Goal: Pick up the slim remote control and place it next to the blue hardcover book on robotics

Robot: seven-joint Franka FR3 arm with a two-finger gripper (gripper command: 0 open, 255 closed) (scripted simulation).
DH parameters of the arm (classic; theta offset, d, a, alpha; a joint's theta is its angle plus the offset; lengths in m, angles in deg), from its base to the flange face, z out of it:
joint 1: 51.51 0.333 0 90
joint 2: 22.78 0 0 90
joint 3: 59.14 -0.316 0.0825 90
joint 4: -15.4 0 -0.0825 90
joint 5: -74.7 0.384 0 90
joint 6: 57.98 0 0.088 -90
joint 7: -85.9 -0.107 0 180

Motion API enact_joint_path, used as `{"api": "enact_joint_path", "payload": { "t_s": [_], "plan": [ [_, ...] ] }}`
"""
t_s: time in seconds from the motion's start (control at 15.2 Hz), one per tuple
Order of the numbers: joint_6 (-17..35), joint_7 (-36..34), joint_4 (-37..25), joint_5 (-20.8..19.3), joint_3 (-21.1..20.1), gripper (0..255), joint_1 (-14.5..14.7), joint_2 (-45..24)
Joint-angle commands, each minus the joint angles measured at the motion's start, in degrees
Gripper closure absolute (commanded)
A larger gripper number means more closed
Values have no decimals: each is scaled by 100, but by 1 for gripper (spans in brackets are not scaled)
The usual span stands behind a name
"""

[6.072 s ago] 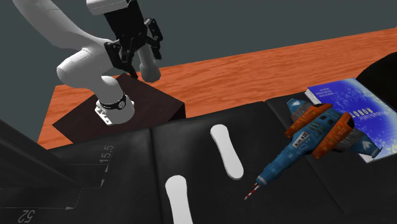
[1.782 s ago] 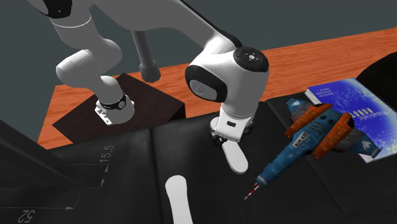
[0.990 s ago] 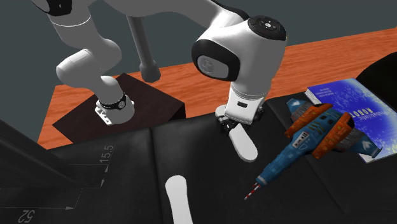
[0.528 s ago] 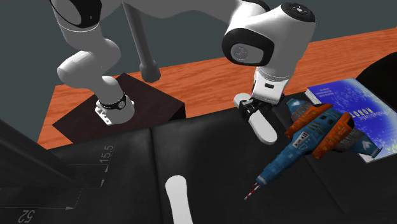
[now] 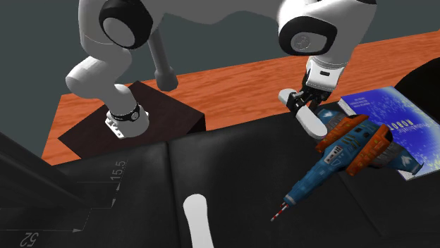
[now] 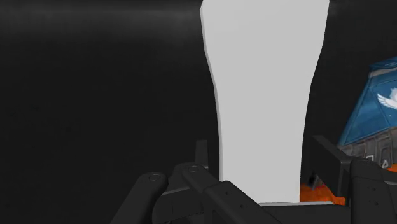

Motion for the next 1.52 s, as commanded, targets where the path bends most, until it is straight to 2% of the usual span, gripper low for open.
{"api": "enact_joint_path", "payload": {
  "t_s": [0.0, 0.2, 0.26, 0.73, 1.45],
  "plan": [
    [-277, -182, -776, -84, -10, 255, 223, -499],
    [-870, -395, -2234, -195, 2, 255, 602, -1360],
    [-1363, -453, -3390, -253, 31, 255, 832, -2015],
    [-605, -496, -2344, -236, 20, 255, 729, -1735],
    [204, -534, -1537, -256, 27, 255, 663, -1744]
  ]
}}
